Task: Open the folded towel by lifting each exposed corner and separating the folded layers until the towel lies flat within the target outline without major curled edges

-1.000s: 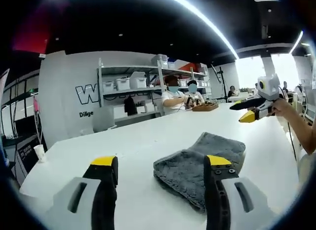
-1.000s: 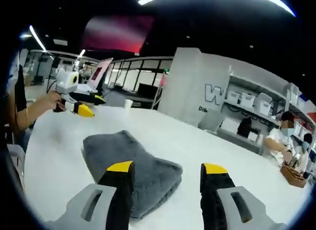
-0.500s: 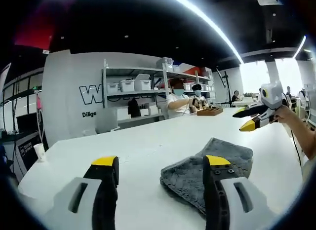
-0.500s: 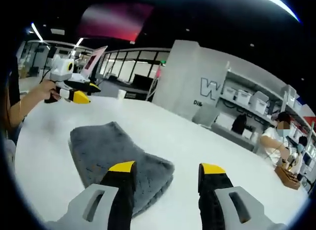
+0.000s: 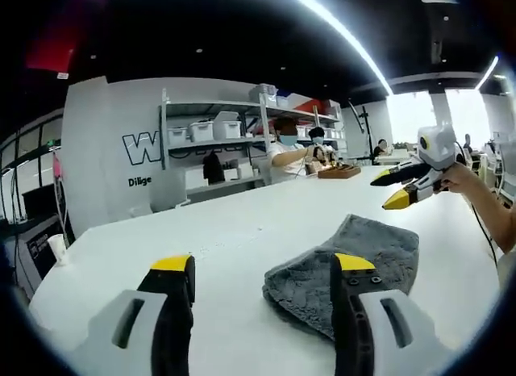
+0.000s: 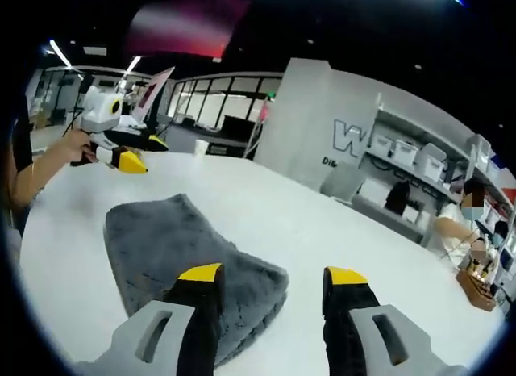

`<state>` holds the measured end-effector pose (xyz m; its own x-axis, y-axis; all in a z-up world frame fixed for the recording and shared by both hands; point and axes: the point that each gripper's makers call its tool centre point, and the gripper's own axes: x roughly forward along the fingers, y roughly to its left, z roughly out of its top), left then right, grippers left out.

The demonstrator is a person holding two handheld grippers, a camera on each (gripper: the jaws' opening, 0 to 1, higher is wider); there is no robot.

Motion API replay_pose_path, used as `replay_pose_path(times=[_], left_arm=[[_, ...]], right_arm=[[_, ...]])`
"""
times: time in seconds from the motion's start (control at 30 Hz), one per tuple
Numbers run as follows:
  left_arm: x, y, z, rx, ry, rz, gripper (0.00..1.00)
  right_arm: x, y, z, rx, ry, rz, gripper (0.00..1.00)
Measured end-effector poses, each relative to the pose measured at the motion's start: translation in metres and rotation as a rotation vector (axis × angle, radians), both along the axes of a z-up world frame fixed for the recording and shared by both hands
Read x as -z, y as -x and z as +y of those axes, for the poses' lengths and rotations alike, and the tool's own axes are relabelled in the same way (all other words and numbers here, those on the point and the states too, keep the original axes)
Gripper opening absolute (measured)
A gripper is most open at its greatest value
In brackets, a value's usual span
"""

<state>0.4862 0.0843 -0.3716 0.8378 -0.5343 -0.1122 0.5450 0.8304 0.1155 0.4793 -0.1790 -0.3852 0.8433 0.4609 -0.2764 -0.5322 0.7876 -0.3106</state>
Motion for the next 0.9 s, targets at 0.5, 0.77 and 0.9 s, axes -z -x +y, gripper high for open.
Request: replay_pose_path(times=[0.5,0.77,0.9], left_arm=[[0.013,-0.022,-0.011,0.006,-0.026,0.014,0.64],[0.029,-0.026,-0.010,-0.004,-0.025,0.051,0.64],[0.029,-0.026,-0.018,0.024,0.093,0.093,0.64]], right_arm=[[0.015,-0.025,-0.003,0.037,-0.017,0.024,0.43],[0.031,-0.037,0.005,0.022,0.012,0.061,0.44],[0.037,-0.039,0.008,0.018,0.009,0.070,0.43]])
